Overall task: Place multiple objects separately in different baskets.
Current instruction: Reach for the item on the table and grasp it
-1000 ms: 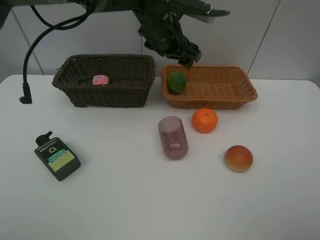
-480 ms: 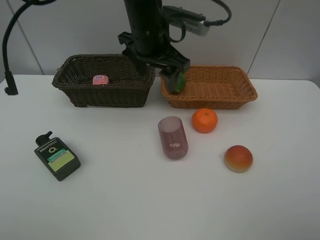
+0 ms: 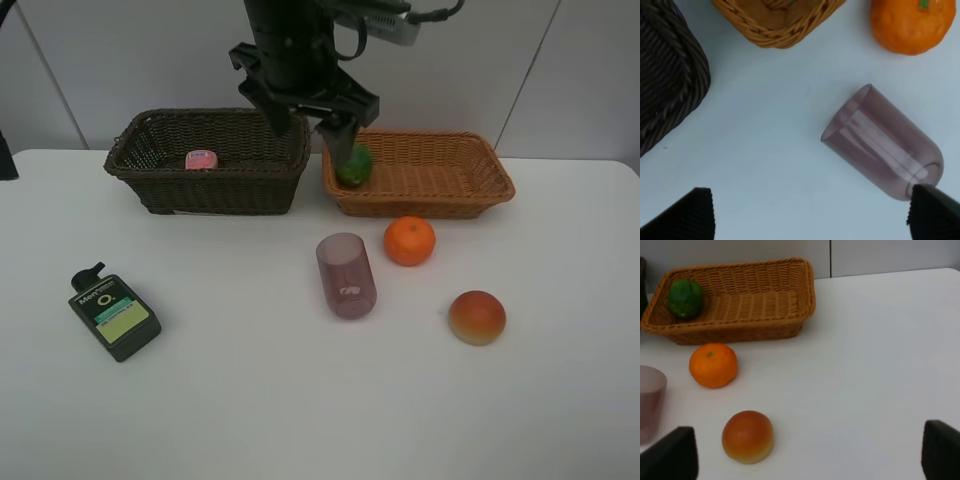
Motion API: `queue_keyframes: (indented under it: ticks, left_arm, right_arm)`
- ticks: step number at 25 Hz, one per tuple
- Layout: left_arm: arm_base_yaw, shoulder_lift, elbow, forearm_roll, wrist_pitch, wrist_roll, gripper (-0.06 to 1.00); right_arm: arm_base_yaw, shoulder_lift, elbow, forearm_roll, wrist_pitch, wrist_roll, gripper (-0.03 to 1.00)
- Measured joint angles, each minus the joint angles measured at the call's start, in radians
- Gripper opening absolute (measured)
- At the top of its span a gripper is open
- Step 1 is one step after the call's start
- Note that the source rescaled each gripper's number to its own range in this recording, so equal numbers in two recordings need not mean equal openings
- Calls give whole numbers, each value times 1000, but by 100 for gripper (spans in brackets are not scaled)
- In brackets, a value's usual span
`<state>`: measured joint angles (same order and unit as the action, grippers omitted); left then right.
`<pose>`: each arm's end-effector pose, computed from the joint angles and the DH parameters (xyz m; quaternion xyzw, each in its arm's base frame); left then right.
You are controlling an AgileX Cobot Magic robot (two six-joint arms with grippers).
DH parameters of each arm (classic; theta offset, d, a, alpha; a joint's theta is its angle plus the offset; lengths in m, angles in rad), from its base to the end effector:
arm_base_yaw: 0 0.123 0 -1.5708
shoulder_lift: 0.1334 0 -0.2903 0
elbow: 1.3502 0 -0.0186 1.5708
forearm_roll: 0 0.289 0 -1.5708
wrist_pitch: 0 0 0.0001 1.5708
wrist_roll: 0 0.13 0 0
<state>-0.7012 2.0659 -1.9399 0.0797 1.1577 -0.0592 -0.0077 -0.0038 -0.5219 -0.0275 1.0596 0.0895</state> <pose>0.3940 -0.3202 0.2445 0.3182 0.9288 -0.0329 0.1870 0.0550 -0.0035 0.2858 0.0418 0.8451 0.0081 0.5330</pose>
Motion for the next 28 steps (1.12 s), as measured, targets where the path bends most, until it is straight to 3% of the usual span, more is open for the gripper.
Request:
queue_keyframes:
  ticks: [9,14,20,28]
  left_arm:
    - [0,-4,7,1,17,41,100]
    - [16,-53,105,-21,17,36,100]
    - [85,-187,307,-39,-4,-119,100]
    - [239,-435,649,-10,-36,-375,100]
  right_arm:
    - [0,0,0,0,0,0,94]
    - [0,0,0,0,0,0,94]
    - [0,0,0,1,0,0,94]
    - [0,0,0,1,0,0,94]
